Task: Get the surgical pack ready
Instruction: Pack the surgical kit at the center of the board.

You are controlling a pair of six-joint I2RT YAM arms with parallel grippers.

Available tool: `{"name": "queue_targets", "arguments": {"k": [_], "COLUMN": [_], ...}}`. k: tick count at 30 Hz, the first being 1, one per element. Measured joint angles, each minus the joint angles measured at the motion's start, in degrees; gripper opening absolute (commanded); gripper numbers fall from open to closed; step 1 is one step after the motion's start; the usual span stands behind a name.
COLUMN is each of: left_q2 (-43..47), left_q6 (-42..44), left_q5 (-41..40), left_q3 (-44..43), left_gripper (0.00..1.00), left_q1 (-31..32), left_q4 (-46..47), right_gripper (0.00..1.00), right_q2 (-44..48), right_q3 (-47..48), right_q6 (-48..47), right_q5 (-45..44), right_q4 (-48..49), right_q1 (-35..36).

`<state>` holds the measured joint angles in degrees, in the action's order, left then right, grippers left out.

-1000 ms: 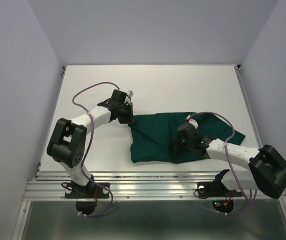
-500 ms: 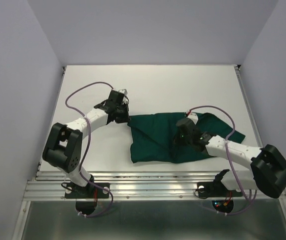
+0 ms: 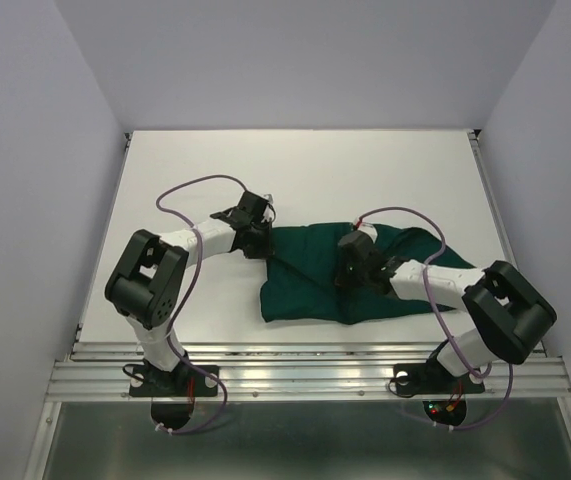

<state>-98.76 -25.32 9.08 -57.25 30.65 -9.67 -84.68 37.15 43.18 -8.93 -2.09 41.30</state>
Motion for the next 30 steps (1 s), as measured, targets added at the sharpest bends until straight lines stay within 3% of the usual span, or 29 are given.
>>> {"name": "queue_targets", "arguments": {"k": [7, 13, 20, 27, 30], "left_q2": [-4.39, -11.08, -14.21, -14.49, -14.49], "left_q6": [0.68, 1.03, 0.83, 0.48, 0.44], "left_q5": [-2.62, -6.64, -6.10, -3.04, -2.45], "left_q3": [-5.66, -15.69, -24.79, -29.03, -29.03], "left_gripper": [0.00, 0.00, 0.00, 0.00, 0.00], "left_q1": [-1.20, -3.13, -4.39, -4.92, -5.38], "left_q4": [-0.81, -1.64, -2.75, -3.65, -4.74], "right_gripper": [0.01, 0.01, 0.01, 0.31, 0.32], "right_q2": [-4.15, -9.81, -14.58, -16.41, -13.99], "right_q3": [3.82, 9.94, 15.30, 19.08, 19.26], "right_q6": [-1.73, -5.27, -11.30, -19.37, -21.20], "right_q5": [0.15, -1.86, 0.31, 7.56, 9.57], "right_q4": [0.83, 0.90, 1.84, 2.60, 1.16], "right_q1": [-0.52, -1.20, -6.29, -8.79, -8.83]}}
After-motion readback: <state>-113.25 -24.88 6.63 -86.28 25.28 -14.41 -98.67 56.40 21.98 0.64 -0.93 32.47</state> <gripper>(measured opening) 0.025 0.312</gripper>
